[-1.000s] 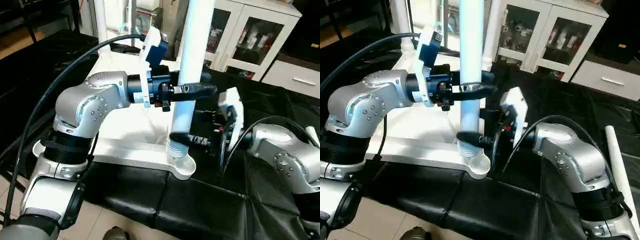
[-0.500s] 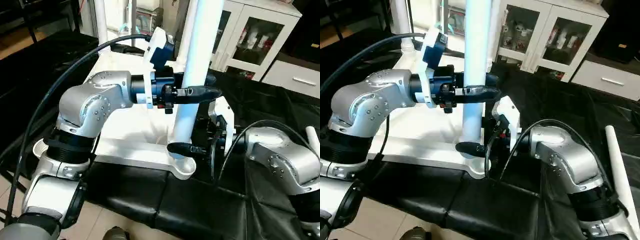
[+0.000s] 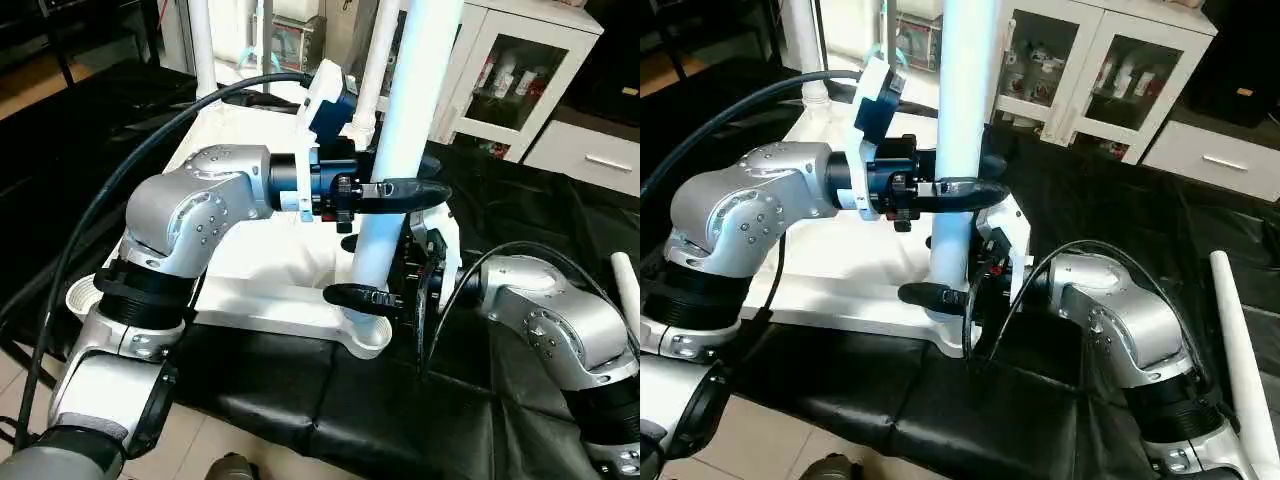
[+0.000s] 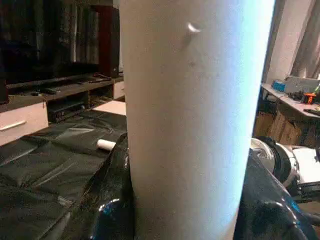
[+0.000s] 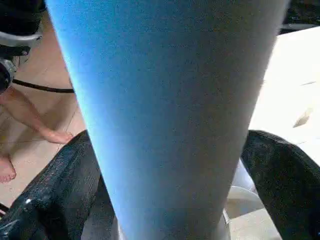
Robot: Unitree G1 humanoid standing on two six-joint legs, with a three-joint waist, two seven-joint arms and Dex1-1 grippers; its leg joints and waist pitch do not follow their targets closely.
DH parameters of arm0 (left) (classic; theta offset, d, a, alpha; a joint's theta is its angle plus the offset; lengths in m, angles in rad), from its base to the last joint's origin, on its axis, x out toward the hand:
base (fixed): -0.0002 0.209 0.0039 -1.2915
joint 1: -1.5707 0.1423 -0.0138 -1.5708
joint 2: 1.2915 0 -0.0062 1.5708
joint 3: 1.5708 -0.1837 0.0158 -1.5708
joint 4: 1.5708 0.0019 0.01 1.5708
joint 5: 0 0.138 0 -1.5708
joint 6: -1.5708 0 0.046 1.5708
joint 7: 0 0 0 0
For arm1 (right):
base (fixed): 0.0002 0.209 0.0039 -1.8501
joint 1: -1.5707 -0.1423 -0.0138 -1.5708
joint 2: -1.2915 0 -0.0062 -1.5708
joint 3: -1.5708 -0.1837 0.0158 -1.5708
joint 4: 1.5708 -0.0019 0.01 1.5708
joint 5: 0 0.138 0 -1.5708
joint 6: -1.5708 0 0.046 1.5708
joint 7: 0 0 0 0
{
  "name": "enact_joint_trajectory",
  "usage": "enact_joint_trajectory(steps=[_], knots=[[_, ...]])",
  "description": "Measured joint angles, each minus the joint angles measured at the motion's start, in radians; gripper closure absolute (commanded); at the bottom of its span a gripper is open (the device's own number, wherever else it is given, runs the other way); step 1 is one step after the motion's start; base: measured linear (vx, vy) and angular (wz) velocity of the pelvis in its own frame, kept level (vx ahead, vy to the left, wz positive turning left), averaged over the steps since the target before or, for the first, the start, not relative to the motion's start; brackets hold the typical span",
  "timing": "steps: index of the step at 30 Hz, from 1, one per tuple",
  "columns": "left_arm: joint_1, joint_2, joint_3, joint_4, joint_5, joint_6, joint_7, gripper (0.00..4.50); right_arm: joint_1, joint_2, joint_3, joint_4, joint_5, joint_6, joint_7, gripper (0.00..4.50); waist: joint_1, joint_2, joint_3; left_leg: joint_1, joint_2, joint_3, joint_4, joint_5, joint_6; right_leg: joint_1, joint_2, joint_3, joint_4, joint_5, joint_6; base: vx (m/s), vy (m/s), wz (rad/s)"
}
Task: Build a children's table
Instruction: Pick table leg
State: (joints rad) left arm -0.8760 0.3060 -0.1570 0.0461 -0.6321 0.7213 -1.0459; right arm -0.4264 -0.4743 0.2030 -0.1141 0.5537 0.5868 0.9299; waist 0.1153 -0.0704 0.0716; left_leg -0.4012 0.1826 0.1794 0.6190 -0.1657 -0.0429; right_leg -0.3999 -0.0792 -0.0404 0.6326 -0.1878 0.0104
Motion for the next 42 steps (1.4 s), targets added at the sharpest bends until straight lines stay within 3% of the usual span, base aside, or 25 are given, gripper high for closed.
enact_joint_trajectory(steps=[24,30,33,42], knots=[[0.002,0.01,-0.003,-0.02,0.001,0.008,-0.016,2.64,0.001,-0.007,-0.012,0.0,0.02,0.012,0.057,2.37,0.0,0.0,0.0,0.0,0.0,0.0,0.0,0.0,0.0,0.0,0.0,0.0,0.0,0.0,0.0,0.0,0.0,0.0],[0.002,0.003,-0.001,-0.02,0.001,0.009,-0.014,2.64,0.002,-0.002,-0.011,-0.001,0.004,-0.005,0.058,2.44,0.0,0.0,0.0,0.0,0.0,0.0,0.0,0.0,0.0,0.0,0.0,0.0,0.0,0.0,0.0,0.0,0.0,0.0],[0.002,0.005,-0.002,-0.02,0.001,0.008,-0.016,2.64,0.002,0.003,-0.011,0.002,0.002,-0.005,0.055,1.81,0.001,0.0,0.0,0.0,0.0,0.0,0.0,0.0,0.0,0.0,0.0,0.0,0.0,0.0,0.0,0.0,0.0,0.0],[0.003,0.014,-0.009,-0.031,0.001,0.01,-0.019,2.64,0.003,0.009,-0.011,0.009,-0.013,-0.011,0.048,1.65,0.0,0.0,0.0,0.0,0.0,0.0,0.0,0.0,0.0,0.0,0.0,0.0,0.0,0.0,-0.001,0.0,0.0,0.0]])
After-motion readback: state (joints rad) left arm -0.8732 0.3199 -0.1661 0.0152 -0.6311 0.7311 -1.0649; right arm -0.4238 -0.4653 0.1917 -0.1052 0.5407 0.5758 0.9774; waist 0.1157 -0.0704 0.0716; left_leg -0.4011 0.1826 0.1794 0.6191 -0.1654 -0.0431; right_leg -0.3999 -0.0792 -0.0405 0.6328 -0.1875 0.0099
